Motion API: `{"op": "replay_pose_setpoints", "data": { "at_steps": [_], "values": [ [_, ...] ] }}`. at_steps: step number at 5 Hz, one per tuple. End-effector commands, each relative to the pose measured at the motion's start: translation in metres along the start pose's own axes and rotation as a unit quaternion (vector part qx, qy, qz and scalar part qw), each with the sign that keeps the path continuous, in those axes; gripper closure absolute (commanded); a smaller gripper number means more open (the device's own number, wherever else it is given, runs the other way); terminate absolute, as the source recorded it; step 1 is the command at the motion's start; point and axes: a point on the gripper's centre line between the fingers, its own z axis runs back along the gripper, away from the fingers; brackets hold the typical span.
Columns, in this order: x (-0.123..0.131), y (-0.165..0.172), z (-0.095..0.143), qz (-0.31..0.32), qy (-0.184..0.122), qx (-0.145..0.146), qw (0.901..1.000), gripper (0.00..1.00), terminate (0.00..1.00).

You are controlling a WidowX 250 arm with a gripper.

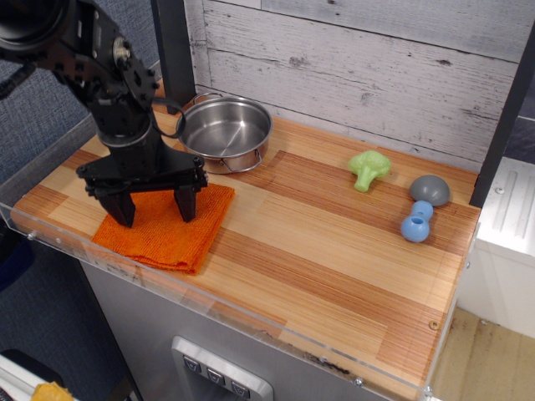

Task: Move the orange cloth to the lower right of the table

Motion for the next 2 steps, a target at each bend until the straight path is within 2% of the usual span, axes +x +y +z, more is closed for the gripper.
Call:
{"op": "replay_pose_setpoints", "data": {
  "at_steps": [1,2],
  "values": [
    [-0.0043,-0.0021,-0.017,0.0,0.014,0.007,0.9999,0.0,0.0],
    [-0.0085,-0.0042,-0.0211,-0.002,0.023,0.004,0.9997,0.0,0.0]
  ]
}}
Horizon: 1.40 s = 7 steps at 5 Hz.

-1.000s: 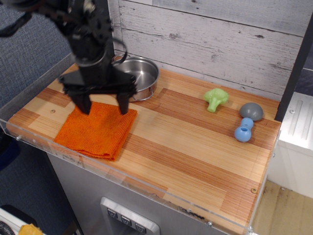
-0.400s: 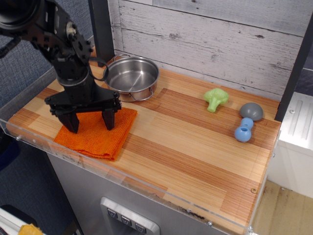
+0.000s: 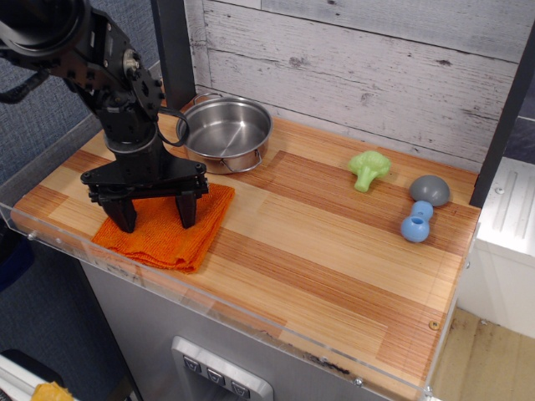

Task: Move the orange cloth to the lower right of the table

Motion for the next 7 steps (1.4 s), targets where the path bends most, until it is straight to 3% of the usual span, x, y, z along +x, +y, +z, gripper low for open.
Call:
{"op": "replay_pose_setpoints", "data": {
  "at_steps": [1,2,4,5,7],
  "values": [
    [-0.013,-0.014,-0.008,-0.015,0.009,-0.014,0.9998,0.0,0.0],
    [-0.019,-0.066,-0.004,-0.04,0.011,-0.024,0.9988,0.0,0.0],
    [-0.038,-0.126,0.006,-0.105,0.012,-0.044,0.9934,0.0,0.0],
    [-0.051,-0.145,0.009,-0.13,0.013,-0.056,0.9899,0.0,0.0],
    [-0.081,-0.145,0.012,-0.185,0.022,-0.078,0.9794,0.0,0.0]
  ]
}}
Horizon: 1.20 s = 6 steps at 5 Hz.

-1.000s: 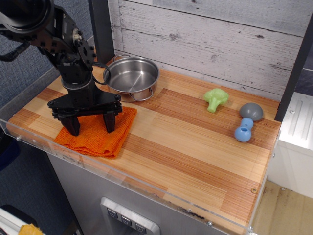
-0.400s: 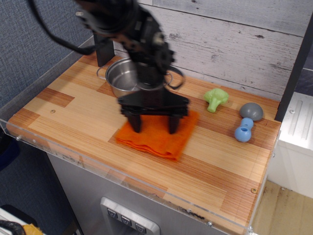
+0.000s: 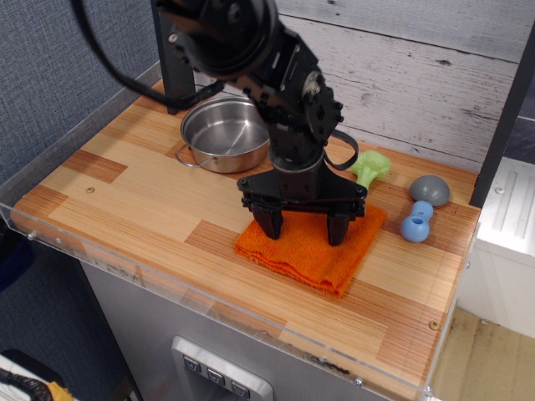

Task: Move the orange cloth to the lower right of the table

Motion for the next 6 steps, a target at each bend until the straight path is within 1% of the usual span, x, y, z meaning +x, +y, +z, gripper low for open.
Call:
{"op": "replay_pose_setpoints", "data": {
  "at_steps": [1,2,3,4,6],
  "values": [
    [-0.04,-0.016,0.009,-0.05,0.017,-0.018,0.9985,0.0,0.0],
    [-0.049,-0.029,0.012,-0.07,0.022,-0.023,0.9971,0.0,0.0],
    [-0.053,-0.039,0.013,-0.084,0.026,-0.021,0.9959,0.0,0.0],
    [-0.05,-0.036,0.015,-0.07,0.024,-0.019,0.9971,0.0,0.0],
    [-0.03,-0.022,0.029,-0.031,0.004,-0.002,0.9995,0.0,0.0]
  ]
}}
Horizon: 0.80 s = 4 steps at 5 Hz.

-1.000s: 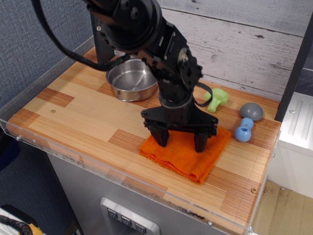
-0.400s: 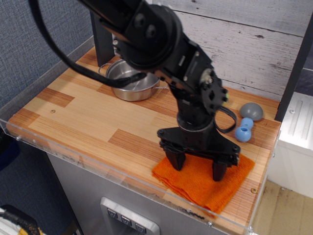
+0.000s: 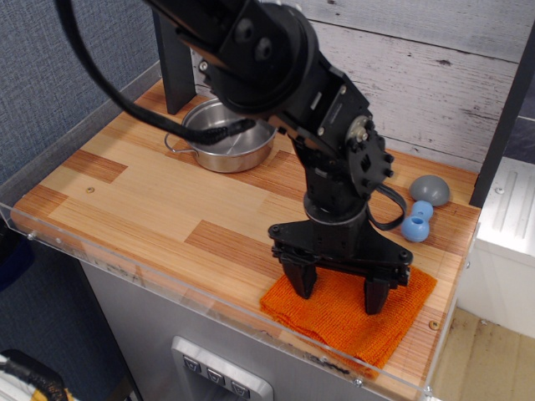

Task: Move the orange cloth to the lower right of the table

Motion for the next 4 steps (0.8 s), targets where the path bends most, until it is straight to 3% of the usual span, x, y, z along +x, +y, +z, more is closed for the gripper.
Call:
{"op": "replay_pose_setpoints", "data": {
  "at_steps": [1,4],
  "values": [
    [0.018,0.013,0.036,0.034,-0.048,0.01,0.9982,0.0,0.0],
    [0.026,0.003,0.099,0.054,-0.129,0.016,0.99,0.0,0.0]
  ]
}}
